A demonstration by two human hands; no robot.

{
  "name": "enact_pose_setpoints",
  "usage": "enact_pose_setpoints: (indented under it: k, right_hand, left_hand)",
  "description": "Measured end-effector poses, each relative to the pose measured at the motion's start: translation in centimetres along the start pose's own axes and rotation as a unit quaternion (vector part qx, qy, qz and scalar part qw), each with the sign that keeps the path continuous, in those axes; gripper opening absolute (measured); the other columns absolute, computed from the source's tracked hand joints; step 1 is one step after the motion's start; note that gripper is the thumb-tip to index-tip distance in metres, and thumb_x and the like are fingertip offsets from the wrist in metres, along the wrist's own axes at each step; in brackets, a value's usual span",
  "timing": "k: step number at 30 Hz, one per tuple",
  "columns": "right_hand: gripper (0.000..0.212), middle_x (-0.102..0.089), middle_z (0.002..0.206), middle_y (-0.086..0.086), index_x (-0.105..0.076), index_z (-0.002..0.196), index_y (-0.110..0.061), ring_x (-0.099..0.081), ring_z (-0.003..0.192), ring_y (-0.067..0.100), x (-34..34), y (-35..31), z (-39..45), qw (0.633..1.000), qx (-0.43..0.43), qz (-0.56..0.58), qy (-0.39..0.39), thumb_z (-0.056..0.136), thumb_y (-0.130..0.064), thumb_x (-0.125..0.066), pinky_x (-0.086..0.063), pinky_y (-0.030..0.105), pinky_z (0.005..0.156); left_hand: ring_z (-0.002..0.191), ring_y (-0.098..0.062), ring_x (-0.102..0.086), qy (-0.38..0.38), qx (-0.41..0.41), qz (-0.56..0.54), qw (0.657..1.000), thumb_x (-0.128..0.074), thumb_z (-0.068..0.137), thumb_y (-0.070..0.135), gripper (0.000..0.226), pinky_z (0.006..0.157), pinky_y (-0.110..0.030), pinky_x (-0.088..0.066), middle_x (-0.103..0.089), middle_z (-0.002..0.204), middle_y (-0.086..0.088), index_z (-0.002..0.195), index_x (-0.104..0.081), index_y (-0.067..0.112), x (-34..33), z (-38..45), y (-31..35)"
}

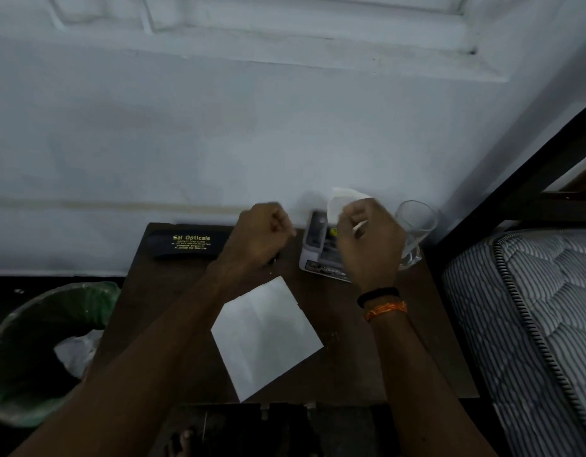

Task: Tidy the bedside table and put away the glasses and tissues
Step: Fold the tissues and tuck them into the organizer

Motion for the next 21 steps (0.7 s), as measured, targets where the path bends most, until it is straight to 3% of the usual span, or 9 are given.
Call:
enact_pose_setpoints:
  k: [3, 5, 7, 9, 12, 14, 17, 21]
  right_hand:
    - [0.008, -0.063, 0.066, -0.011, -0.063, 0.077, -0.019, -0.06, 0.062, 0.006, -2.8, -1.7, -2.2, 0.98, 0.026, 0.019, -0.196, 0.085, -0.02, -0.064, -0.049, 0.025, 0.06]
    - [0.01, -0.063, 0.067, -0.01, -0.065, 0.074, -0.019, -0.059, 0.064, 0.003, -4.7, -1.9, -4.6, 0.944, 0.02, -0.005, -0.329, 0.085, -0.021, -0.065, -0.046, 0.023, 0.06]
    - [0.009, -0.067, 0.081, -0.005, -0.068, 0.08, -0.016, -0.062, 0.076, 0.009, -6.1, -1.3, -7.2, 0.902, 0.008, -0.075, -0.425, 0.084, -0.024, -0.068, -0.049, 0.027, 0.067]
    - [0.025, -0.066, 0.106, 0.006, -0.067, 0.101, -0.011, -0.061, 0.1, 0.021, -7.0, -0.5, -9.3, 0.859, -0.012, -0.149, -0.49, 0.082, -0.028, -0.071, -0.047, 0.029, 0.079]
    - [0.068, -0.046, 0.136, 0.016, -0.049, 0.131, -0.006, -0.045, 0.126, 0.031, -7.6, 0.4, -11.2, 0.814, -0.061, -0.22, -0.534, 0.08, -0.043, -0.073, -0.042, 0.038, 0.1]
    - [0.091, -0.035, 0.144, 0.019, -0.038, 0.14, -0.001, -0.037, 0.132, 0.035, -7.9, 0.5, -11.9, 0.807, -0.065, -0.263, -0.525, 0.075, -0.053, -0.075, -0.037, 0.044, 0.109]
    - [0.094, -0.039, 0.141, 0.019, -0.04, 0.137, 0.001, -0.039, 0.129, 0.035, -8.4, 0.2, -12.4, 0.821, -0.062, -0.273, -0.497, 0.07, -0.052, -0.079, -0.037, 0.044, 0.108]
    - [0.076, -0.053, 0.13, 0.015, -0.054, 0.124, -0.005, -0.052, 0.119, 0.032, -9.1, 0.9, -12.3, 0.821, -0.106, -0.249, -0.503, 0.069, -0.048, -0.081, -0.046, 0.04, 0.099]
  left_hand:
    - [0.067, 0.004, -0.064, -0.066, 0.028, 0.045, 0.996, -0.074, 0.082, 0.018, 0.007, 0.053, -0.008, -0.045, -0.069, 0.07, 0.007, 0.08, -0.067, 0.018, -0.4, -3.3, -2.4]
    - [0.073, -0.004, -0.067, -0.112, 0.058, 0.07, 0.99, -0.076, 0.08, 0.017, 0.01, 0.064, -0.018, -0.052, -0.071, 0.078, 0.004, 0.086, -0.068, 0.015, -0.6, -4.6, -3.7]
    - [0.08, -0.011, -0.065, -0.132, 0.071, 0.102, 0.983, -0.078, 0.079, 0.017, 0.017, 0.068, -0.022, -0.052, -0.068, 0.084, 0.004, 0.089, -0.066, 0.012, -0.5, -5.7, -4.8]
    - [0.085, -0.011, -0.059, -0.133, 0.069, 0.137, 0.979, -0.079, 0.078, 0.018, 0.022, 0.065, -0.017, -0.044, -0.062, 0.091, 0.005, 0.093, -0.064, 0.016, -0.2, -6.7, -5.7]
    - [0.103, -0.015, -0.056, -0.147, 0.08, 0.168, 0.972, -0.078, 0.079, 0.021, 0.034, 0.08, -0.024, -0.048, -0.06, 0.115, -0.002, 0.111, -0.065, 0.016, -0.3, -8.1, -7.1]
    - [0.115, -0.019, -0.054, -0.165, 0.09, 0.188, 0.964, -0.076, 0.081, 0.021, 0.039, 0.092, -0.03, -0.048, -0.055, 0.127, -0.004, 0.118, -0.064, 0.016, -0.5, -9.1, -8.0]
    - [0.115, -0.02, -0.053, -0.163, 0.077, 0.195, 0.964, -0.074, 0.083, 0.02, 0.036, 0.094, -0.029, -0.046, -0.052, 0.129, -0.005, 0.119, -0.066, 0.017, -0.7, -10.0, -8.8]
    - [0.114, -0.019, -0.055, -0.166, 0.078, 0.182, 0.966, -0.074, 0.083, 0.021, 0.036, 0.095, -0.03, -0.048, -0.052, 0.129, -0.004, 0.118, -0.066, 0.018, -0.3, -9.6, -9.2]
Point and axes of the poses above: each hand's wrist, its own z-axis towards the middle knuckle, its own x-axis out of the back of the hand, y = z × x, the point moved 6 cm from there along z, towards the middle knuckle
